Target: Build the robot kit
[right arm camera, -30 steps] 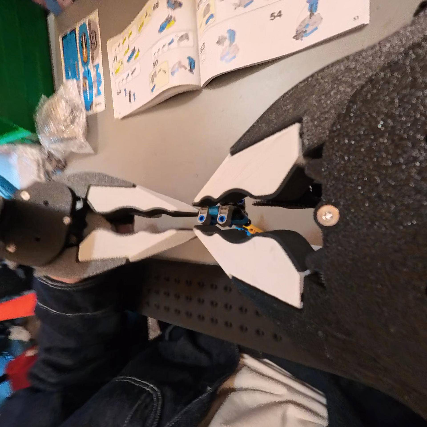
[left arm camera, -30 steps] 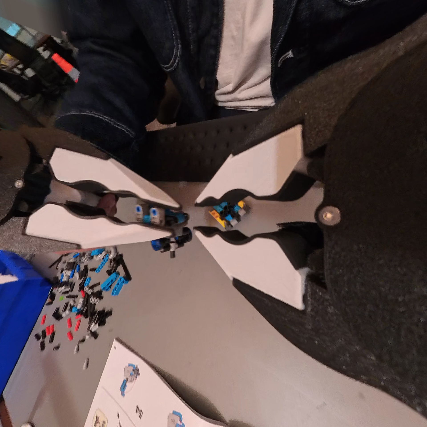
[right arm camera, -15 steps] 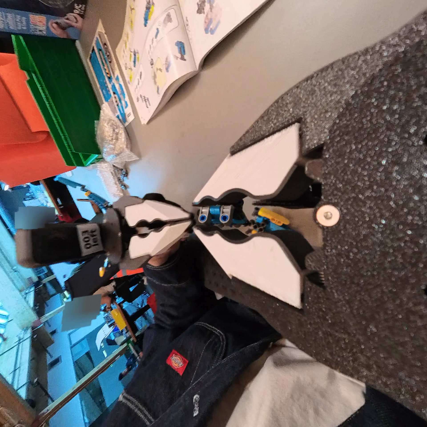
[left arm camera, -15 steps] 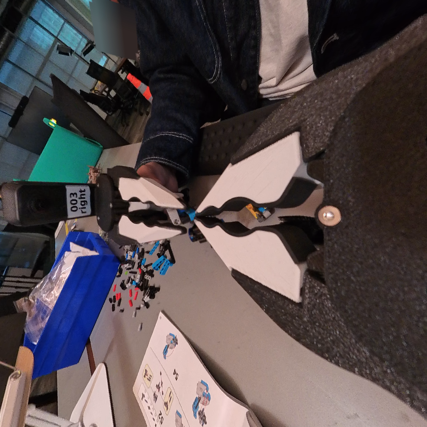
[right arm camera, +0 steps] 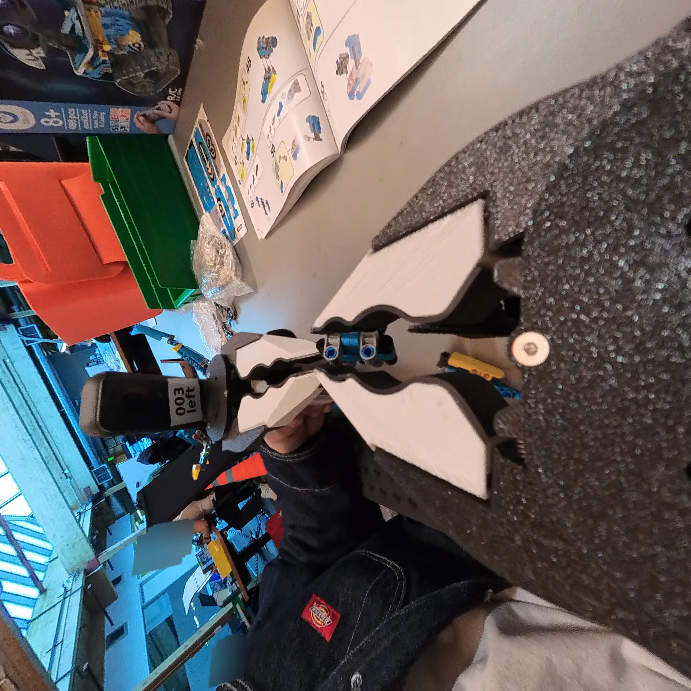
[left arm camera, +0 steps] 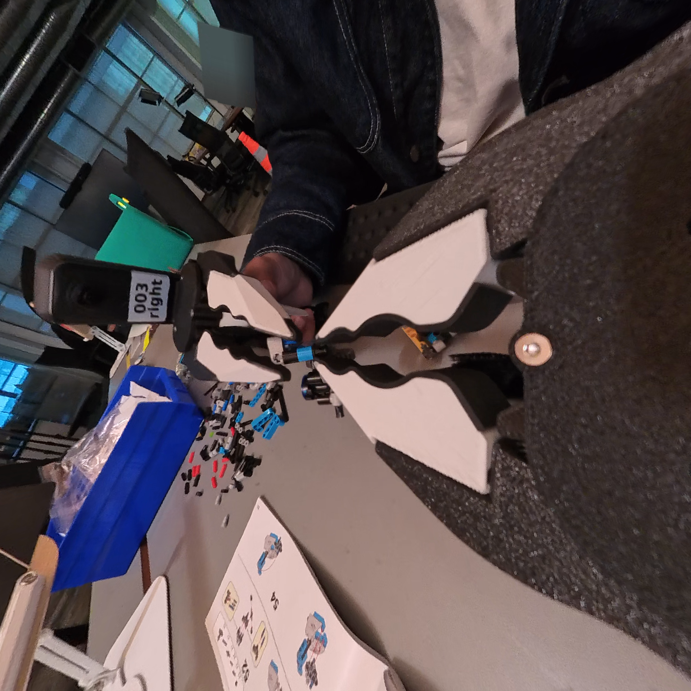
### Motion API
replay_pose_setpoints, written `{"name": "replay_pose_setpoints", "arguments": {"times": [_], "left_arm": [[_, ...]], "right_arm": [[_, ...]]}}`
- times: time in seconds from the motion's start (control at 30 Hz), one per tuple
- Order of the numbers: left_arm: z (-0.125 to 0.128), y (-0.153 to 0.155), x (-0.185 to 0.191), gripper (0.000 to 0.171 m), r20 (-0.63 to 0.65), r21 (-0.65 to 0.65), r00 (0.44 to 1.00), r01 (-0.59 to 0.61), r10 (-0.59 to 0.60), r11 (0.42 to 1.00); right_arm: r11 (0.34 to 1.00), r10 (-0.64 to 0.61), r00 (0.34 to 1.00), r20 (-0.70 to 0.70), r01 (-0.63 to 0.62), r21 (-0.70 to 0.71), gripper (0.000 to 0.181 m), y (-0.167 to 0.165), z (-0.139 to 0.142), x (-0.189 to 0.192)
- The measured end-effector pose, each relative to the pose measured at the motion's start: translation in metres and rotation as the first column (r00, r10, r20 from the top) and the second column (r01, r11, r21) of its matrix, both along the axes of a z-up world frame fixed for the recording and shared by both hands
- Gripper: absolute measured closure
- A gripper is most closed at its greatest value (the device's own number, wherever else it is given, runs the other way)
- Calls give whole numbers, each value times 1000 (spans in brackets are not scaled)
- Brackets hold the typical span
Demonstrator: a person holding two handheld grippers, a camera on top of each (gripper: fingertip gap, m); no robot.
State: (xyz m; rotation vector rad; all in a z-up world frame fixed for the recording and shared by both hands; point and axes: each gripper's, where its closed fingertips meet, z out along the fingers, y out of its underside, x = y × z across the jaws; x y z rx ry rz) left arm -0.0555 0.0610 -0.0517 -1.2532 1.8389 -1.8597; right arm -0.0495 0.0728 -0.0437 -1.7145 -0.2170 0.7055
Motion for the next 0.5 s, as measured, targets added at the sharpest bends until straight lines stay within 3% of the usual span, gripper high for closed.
{"name": "replay_pose_setpoints", "arguments": {"times": [0.07, 0.17, 0.33, 0.5], "left_arm": [[-4, 0, 0, 164, -18, 4, 1000, 4, -3, 1000], [-5, 2, 0, 147, -23, 4, 1000, -9, 9, 1000], [-1, -5, -3, 164, 0, 8, 1000, 26, -26, 1000], [-4, -2, -6, 166, 3, 52, 1000, 27, -27, 998]], "right_arm": [[1000, -12, 1000, 28, 12, -2, 166, 0, -3, 1], [1000, -20, 1000, 8, 20, 12, 166, 0, 1, 3], [999, 2, 1000, 21, -3, 35, 166, 0, 4, -5], [999, 39, 999, 27, -39, 11, 166, -3, -2, -9]]}}
